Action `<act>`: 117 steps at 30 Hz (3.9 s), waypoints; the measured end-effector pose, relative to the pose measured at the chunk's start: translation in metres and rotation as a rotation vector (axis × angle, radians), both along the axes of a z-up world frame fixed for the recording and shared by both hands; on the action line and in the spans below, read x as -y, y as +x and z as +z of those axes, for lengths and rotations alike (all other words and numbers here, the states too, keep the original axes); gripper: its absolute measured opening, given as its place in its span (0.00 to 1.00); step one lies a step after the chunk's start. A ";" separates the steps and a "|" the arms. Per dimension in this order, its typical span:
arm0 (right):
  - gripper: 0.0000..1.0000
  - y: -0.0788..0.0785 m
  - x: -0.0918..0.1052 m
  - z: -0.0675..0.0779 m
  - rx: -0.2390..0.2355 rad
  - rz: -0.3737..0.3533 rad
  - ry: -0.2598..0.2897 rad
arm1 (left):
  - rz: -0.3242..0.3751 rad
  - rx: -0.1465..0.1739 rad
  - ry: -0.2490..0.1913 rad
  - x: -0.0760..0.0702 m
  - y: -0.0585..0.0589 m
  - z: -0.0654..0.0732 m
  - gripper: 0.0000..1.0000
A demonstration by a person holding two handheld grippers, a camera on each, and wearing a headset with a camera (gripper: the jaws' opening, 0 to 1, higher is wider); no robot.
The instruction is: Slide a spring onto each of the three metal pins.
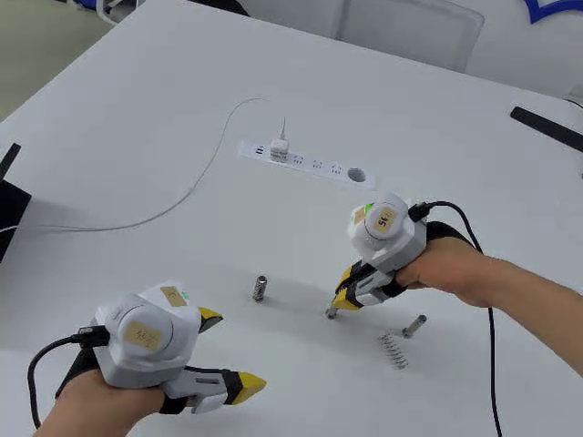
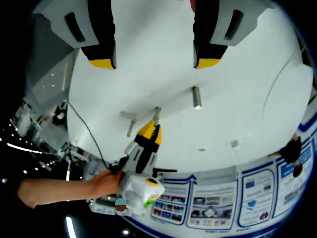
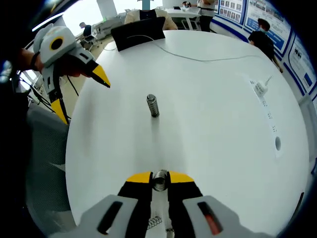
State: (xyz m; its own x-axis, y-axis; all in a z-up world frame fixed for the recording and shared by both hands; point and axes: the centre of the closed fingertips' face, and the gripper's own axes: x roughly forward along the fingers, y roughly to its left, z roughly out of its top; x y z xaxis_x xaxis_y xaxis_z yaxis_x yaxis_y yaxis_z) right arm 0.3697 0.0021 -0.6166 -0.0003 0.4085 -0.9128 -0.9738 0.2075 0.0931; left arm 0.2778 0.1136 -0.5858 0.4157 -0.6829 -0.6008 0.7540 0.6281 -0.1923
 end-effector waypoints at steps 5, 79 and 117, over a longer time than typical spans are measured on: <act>0.13 0.001 0.000 -0.008 -0.009 -0.003 0.003 | 0.000 -0.002 0.003 0.000 0.000 -0.001 0.64; 0.59 -0.044 0.063 0.060 0.112 -0.698 0.486 | -0.018 0.035 -0.007 0.020 0.003 0.026 0.65; 0.81 -0.106 0.145 0.060 0.184 -0.882 0.542 | -0.012 0.050 -0.001 0.035 0.026 0.032 0.70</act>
State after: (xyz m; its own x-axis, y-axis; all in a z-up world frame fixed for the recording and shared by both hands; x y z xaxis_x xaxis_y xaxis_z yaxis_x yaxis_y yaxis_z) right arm 0.2640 -0.1427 -0.5564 0.6162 0.5502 -0.5636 -0.5068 0.8247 0.2511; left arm 0.3042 0.0783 -0.5534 0.4368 -0.6888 -0.5786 0.7702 0.6186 -0.1550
